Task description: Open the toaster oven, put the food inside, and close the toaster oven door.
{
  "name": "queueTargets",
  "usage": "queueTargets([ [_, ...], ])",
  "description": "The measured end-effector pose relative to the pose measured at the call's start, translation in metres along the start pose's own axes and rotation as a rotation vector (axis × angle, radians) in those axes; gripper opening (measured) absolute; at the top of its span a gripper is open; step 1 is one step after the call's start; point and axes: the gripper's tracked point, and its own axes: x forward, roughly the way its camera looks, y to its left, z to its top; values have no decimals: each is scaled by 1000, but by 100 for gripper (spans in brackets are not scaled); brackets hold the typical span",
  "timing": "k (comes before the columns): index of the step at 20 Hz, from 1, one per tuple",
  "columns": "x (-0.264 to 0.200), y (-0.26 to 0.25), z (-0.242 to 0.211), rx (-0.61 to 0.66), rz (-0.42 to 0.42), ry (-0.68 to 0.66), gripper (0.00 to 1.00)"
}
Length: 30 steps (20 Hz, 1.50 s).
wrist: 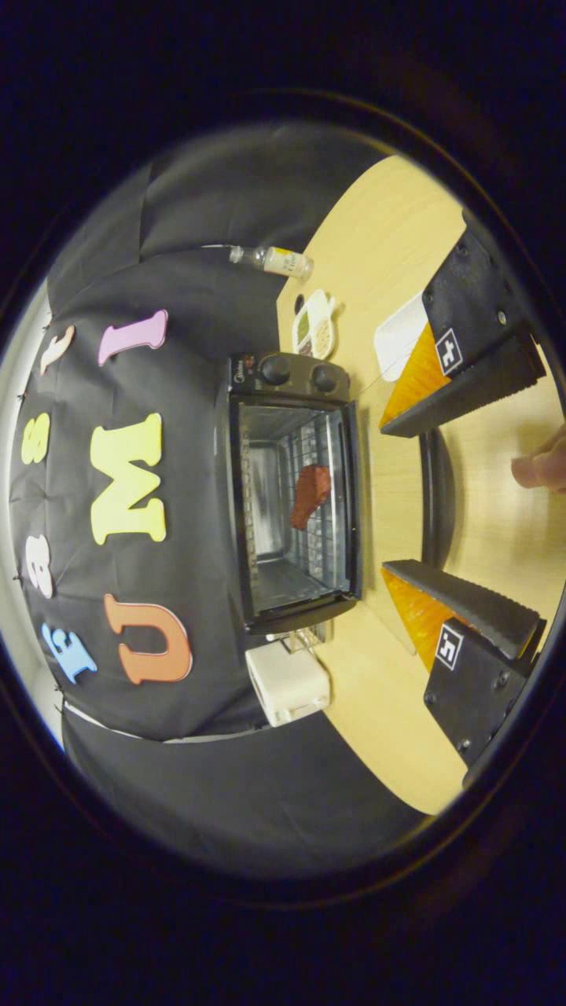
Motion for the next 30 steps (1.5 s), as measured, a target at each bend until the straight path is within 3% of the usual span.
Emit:
queueTargets([
  [10, 25, 6, -70, -12, -24, 251, 100],
  [20, 28, -2, -39, -58, -73, 156, 100],
  [30, 30, -10, -16, -9, -95, 118, 100],
])
